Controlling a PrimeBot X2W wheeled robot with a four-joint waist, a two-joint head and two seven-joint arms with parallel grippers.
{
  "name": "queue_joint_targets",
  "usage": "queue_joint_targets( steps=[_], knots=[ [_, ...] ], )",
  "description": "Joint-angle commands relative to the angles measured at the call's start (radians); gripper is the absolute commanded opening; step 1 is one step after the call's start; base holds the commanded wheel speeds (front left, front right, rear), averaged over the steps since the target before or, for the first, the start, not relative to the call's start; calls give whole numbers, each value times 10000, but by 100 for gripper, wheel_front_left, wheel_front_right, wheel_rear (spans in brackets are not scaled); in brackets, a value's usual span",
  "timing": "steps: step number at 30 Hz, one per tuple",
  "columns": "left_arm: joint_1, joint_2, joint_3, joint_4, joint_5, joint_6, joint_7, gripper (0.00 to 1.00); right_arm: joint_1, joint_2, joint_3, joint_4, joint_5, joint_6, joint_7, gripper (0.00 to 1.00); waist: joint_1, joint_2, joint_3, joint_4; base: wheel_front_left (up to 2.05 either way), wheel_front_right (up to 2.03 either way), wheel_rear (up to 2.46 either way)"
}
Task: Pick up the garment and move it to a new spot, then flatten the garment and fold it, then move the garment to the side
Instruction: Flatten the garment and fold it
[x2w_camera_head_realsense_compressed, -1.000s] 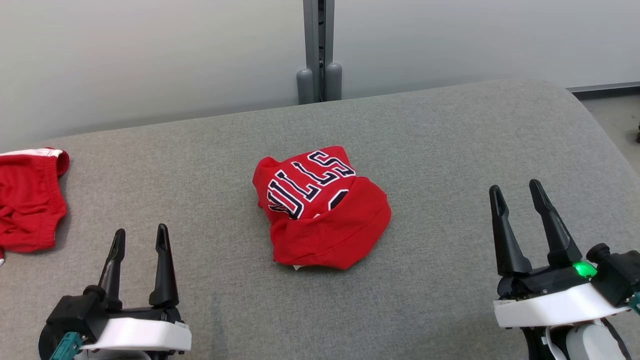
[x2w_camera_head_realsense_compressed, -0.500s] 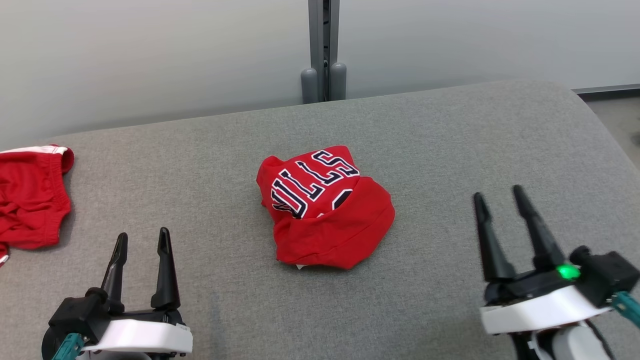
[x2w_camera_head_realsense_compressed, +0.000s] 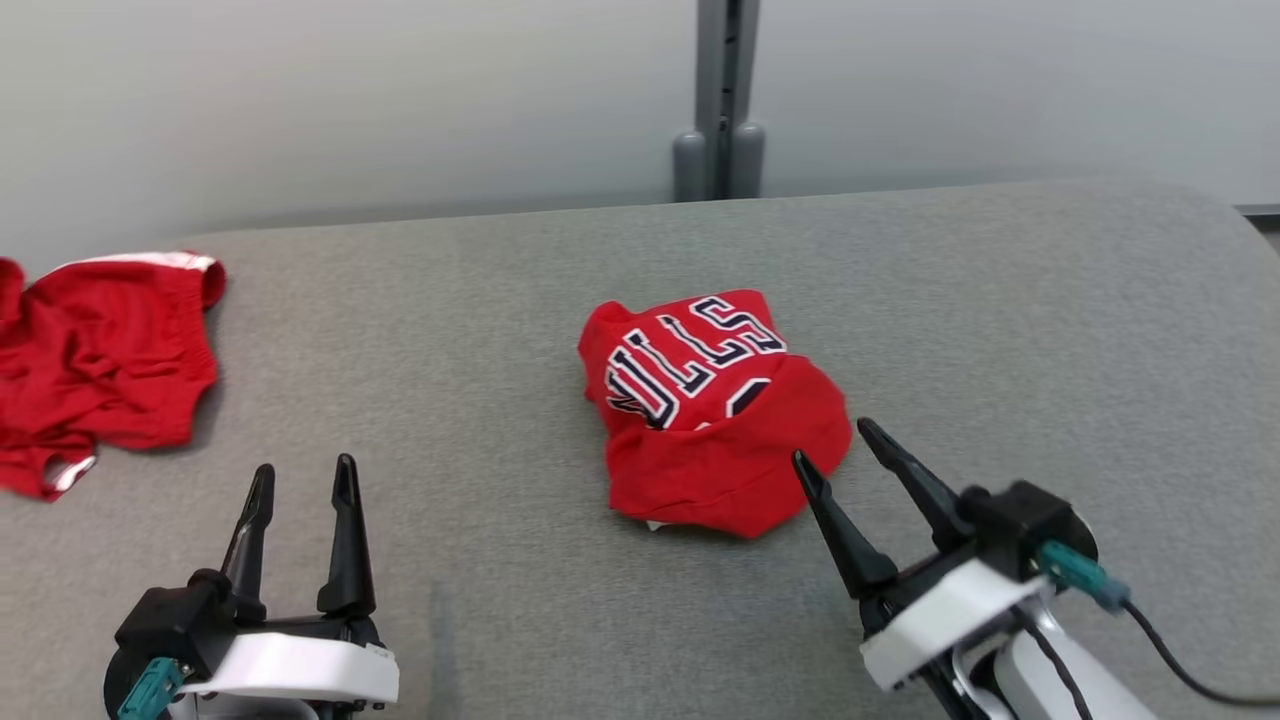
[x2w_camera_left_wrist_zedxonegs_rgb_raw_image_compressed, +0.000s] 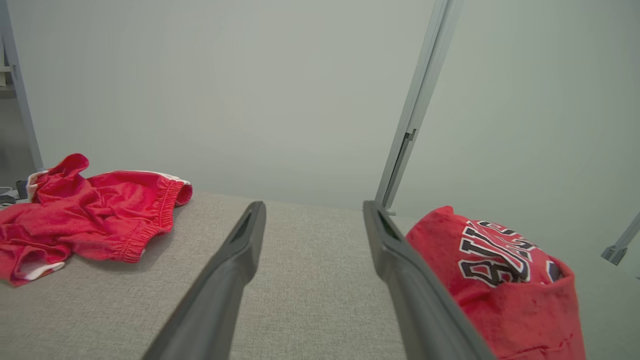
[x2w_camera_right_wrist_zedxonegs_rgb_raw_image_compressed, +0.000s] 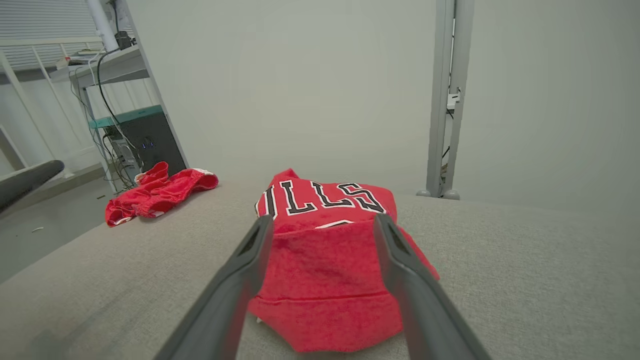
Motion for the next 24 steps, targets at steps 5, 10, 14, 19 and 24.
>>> queue_joint_targets(
  steps=[5,10,14,19,24],
  knots=[
    [-235,15,-42,121,-110,-27,-19,100,-1197,-381,685,1130,205,3,873,100,0,0,108,808,0,0,0],
    [-263,-24,-105,227,-167,-40,-19,100,-2033,-672,1172,1757,579,3,1942,100,0,0,119,1439,0,0,0],
    [-268,-44,-143,237,-207,-41,-19,100,-2533,-852,1488,2181,834,3,2840,100,0,0,162,1809,0,0,0],
    [-412,-60,-190,388,-301,-66,-19,100,-2835,-1079,1992,2828,1068,3,4422,100,0,0,203,2215,0,0,0],
    [-372,-72,-156,463,-369,-57,-19,100,-2796,-1283,2058,2962,1132,3,4974,93,0,0,222,2431,0,0,0]
  ],
)
